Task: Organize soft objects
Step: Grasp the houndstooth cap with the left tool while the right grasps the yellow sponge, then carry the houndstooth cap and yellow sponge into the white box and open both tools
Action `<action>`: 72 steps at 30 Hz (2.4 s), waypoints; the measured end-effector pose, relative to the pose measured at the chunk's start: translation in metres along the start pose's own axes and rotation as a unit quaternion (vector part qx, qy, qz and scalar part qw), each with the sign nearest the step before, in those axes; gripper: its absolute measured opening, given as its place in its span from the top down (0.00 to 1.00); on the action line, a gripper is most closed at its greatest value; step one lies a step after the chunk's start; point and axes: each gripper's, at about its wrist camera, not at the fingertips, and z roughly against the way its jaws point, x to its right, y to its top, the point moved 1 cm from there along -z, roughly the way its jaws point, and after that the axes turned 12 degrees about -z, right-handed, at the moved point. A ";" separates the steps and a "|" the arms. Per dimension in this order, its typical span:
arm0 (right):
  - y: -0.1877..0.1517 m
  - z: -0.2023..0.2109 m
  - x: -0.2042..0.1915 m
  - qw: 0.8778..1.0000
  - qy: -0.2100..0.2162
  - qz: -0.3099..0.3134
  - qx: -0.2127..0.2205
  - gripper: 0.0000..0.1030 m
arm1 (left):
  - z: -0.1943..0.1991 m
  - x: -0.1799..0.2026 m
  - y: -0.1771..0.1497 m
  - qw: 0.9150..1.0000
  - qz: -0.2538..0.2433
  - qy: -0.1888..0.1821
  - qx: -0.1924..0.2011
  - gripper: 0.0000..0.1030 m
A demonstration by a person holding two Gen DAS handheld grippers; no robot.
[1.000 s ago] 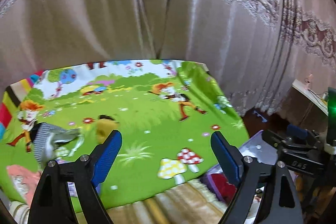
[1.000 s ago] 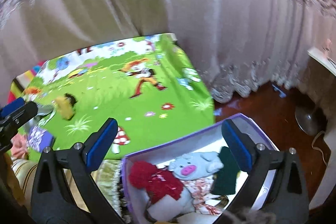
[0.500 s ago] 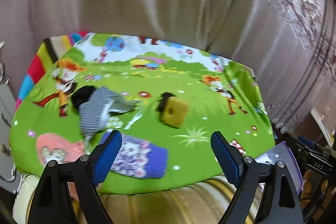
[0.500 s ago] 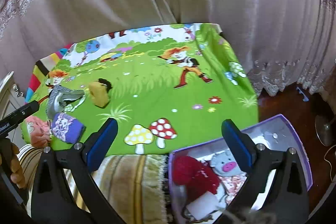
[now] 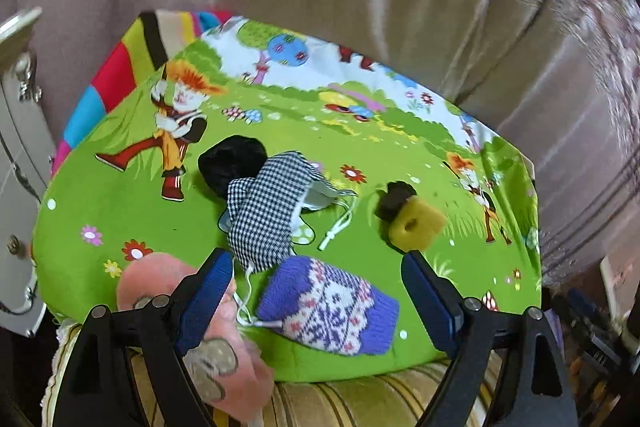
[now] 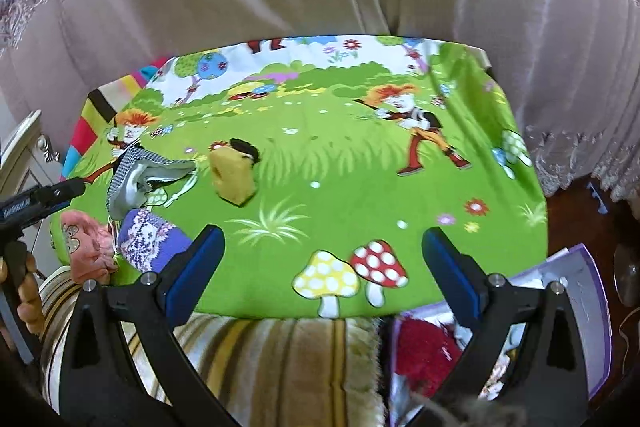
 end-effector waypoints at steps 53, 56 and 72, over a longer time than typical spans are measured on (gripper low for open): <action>0.007 -0.179 -0.110 0.991 -0.041 0.001 -0.126 0.47 | -0.060 -0.016 0.020 1.000 0.017 0.025 0.006 0.74; 0.004 -0.166 -0.105 0.992 -0.035 0.002 -0.120 0.49 | -0.054 -0.013 0.018 0.999 0.019 0.023 0.011 0.74; -0.005 -0.092 -0.066 0.997 -0.022 -0.005 -0.069 0.50 | -0.021 0.044 0.008 0.998 -0.014 -0.023 0.055 0.75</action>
